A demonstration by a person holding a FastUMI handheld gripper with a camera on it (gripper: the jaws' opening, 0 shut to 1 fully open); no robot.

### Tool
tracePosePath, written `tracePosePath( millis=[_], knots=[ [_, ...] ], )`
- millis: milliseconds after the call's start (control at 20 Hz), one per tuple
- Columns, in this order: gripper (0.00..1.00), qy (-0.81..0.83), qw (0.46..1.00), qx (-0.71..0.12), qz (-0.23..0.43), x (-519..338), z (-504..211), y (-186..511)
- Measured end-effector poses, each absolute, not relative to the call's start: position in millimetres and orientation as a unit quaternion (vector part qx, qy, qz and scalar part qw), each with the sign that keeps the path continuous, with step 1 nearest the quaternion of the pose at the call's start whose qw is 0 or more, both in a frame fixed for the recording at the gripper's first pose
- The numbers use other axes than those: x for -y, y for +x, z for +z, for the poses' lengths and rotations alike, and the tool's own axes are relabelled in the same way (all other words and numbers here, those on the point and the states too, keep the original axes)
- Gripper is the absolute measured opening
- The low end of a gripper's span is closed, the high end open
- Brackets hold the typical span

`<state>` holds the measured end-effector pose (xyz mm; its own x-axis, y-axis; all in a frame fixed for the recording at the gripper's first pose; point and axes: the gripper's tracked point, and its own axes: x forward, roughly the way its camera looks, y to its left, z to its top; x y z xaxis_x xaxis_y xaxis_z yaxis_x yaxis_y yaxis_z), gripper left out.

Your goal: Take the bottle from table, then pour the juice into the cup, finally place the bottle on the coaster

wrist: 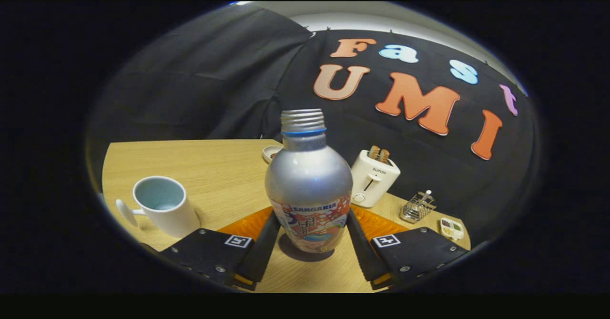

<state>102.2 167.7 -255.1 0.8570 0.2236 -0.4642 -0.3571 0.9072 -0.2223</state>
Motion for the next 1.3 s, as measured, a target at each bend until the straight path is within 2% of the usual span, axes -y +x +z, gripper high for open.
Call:
tracePosePath(
  millis=[500, 1300],
  knots=[
    [0.77, -0.013, 0.951, -0.279, 0.131, -154, -286, 112],
    [0.78, 0.05, 0.942, -0.313, 0.108, -141, -319, 112]
  ],
)
